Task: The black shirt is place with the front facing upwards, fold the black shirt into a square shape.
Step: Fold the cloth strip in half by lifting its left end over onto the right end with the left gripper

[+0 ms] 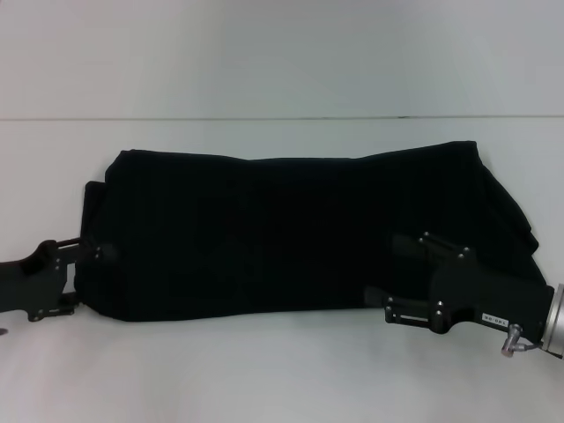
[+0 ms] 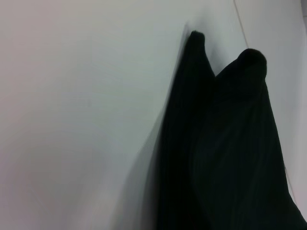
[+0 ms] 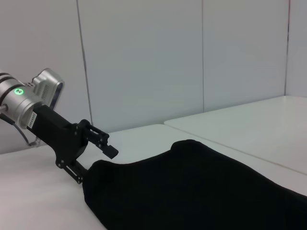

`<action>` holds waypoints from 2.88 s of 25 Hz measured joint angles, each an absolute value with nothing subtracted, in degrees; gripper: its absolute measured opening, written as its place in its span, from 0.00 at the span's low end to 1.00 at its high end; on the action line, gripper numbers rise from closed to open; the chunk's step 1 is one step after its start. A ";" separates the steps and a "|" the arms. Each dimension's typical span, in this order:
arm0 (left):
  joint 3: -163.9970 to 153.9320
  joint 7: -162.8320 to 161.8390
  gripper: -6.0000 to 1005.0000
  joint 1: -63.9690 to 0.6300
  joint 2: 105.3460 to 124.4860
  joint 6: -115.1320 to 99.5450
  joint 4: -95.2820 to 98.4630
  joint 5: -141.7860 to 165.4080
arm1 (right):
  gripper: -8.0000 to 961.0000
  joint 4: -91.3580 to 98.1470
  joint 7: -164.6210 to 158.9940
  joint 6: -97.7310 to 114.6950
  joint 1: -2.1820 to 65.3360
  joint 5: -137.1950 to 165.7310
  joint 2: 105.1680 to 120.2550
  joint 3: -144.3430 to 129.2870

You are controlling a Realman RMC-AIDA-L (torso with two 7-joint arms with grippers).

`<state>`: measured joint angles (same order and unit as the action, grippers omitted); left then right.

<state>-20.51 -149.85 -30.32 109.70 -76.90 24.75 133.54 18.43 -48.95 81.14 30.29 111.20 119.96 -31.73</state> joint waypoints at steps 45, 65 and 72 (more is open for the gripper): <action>-15.37 -147.64 0.04 -27.45 107.14 -75.91 31.60 133.30 | 0.98 18.89 -49.75 81.11 30.82 110.91 119.78 -29.80; -12.38 -141.54 0.04 -34.62 109.63 -83.67 29.46 122.00 | 0.98 18.48 -51.28 80.43 26.69 110.92 119.53 -24.99; -17.85 -139.10 0.04 -48.93 115.47 -83.57 29.20 121.77 | 0.98 18.46 -51.31 80.74 24.42 110.91 119.47 -24.54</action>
